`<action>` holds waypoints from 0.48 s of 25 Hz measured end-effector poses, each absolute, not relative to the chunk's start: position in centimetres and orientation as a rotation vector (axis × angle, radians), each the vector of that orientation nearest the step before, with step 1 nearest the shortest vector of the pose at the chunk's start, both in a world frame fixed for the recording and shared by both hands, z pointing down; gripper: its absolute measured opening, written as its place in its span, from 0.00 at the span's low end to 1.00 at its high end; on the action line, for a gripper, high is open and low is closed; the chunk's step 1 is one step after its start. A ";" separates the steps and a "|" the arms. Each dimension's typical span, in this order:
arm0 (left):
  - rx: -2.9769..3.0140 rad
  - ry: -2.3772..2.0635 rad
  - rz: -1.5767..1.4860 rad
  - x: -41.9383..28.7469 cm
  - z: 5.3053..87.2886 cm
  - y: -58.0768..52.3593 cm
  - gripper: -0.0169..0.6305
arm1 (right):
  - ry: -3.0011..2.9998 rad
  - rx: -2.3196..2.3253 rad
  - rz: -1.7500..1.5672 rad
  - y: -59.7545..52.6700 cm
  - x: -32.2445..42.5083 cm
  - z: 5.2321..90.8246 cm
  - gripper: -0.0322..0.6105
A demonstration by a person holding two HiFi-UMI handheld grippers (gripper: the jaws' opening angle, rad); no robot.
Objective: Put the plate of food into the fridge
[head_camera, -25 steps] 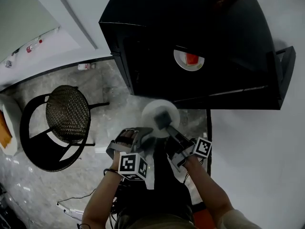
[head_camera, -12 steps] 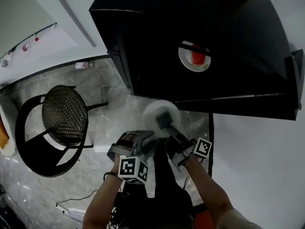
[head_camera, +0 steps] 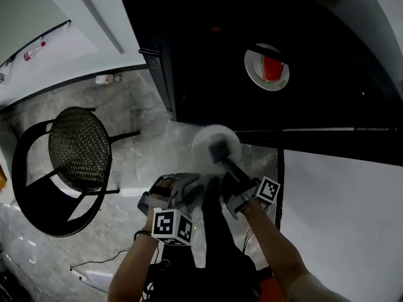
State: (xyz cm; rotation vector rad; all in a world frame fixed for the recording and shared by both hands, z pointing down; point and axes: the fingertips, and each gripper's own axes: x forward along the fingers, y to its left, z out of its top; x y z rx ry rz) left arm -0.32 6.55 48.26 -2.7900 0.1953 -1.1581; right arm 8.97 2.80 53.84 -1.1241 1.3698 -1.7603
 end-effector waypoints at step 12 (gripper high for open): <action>-2.790 0.148 -1.143 1.2 50.0 6.5 0.24 | 1.362 -1.195 -1.764 1.5 10.6 58.9 0.12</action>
